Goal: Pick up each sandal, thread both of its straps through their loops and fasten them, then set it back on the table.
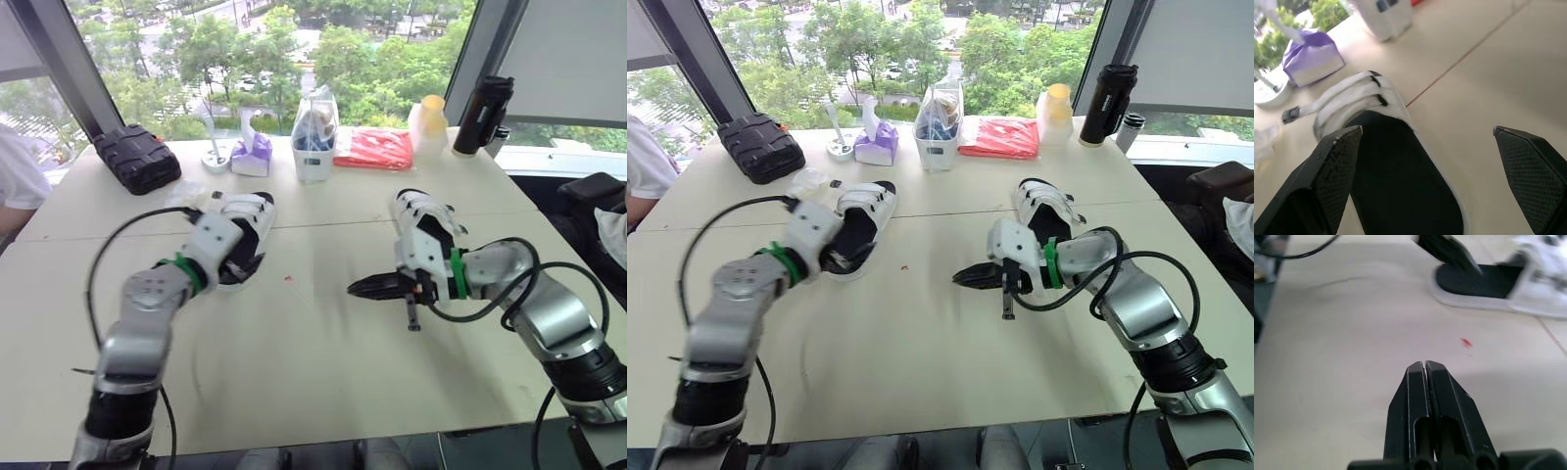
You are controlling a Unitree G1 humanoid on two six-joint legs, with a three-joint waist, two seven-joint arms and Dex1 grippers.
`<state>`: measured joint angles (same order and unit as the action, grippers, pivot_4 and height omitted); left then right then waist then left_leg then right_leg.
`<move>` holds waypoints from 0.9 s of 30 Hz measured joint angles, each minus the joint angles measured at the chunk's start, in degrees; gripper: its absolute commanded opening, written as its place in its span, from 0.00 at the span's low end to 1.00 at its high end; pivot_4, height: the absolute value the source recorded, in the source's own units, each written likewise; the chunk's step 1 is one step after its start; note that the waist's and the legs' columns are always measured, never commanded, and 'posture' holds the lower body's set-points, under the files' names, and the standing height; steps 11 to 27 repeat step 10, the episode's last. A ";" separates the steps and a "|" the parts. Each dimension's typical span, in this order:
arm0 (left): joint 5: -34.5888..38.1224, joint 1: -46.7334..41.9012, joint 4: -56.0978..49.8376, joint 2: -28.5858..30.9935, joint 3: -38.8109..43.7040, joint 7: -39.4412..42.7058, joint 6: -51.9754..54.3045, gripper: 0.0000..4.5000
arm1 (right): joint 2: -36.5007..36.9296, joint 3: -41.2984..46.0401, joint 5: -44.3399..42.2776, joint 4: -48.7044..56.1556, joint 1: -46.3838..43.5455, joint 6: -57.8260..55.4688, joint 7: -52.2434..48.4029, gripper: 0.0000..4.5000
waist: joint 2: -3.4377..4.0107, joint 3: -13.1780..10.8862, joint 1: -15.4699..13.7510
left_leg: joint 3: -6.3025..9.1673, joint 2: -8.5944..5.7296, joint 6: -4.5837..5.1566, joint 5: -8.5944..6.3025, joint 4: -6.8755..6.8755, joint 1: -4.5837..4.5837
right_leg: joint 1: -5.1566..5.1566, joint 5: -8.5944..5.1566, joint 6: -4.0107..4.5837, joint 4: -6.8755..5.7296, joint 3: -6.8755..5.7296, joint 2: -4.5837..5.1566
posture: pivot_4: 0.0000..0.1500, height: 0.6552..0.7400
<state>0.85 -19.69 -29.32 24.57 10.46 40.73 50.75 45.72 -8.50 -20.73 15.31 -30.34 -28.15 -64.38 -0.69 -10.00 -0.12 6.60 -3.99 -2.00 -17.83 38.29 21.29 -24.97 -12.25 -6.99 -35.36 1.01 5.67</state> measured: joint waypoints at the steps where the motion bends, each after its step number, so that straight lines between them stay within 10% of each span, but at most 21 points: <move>1: 2.98 0.86 -1.21 0.78 2.71 1.25 3.12 0.99 | 0.50 1.49 -0.24 -1.17 0.00 -0.37 0.43 0.00 | 0.00 0.00 -0.01 | 0.00 0.00 0.00 0.00 0.00 0.00 | 0.01 0.00 0.00 0.00 0.00 0.00 | 1.00 1.00; 10: 20.60 10.04 -4.81 14.30 16.47 11.98 9.24 0.99 | 6.27 9.60 -2.52 -4.22 0.05 -4.01 -0.28 0.00 | 0.04 -0.03 -0.24 | -0.01 0.02 0.02 -0.02 -0.01 0.00 | 0.07 0.01 0.03 0.11 0.02 0.01 | 1.00 1.00; 27: 20.60 10.04 -4.81 14.30 16.47 11.98 9.24 0.99 | 6.27 9.60 -2.52 -4.22 0.05 -4.01 -0.28 0.00 | 0.04 -0.03 -0.24 | -0.01 0.02 0.02 -0.02 -0.01 0.00 | 0.07 0.01 0.03 0.11 0.02 0.01 | 1.00 1.00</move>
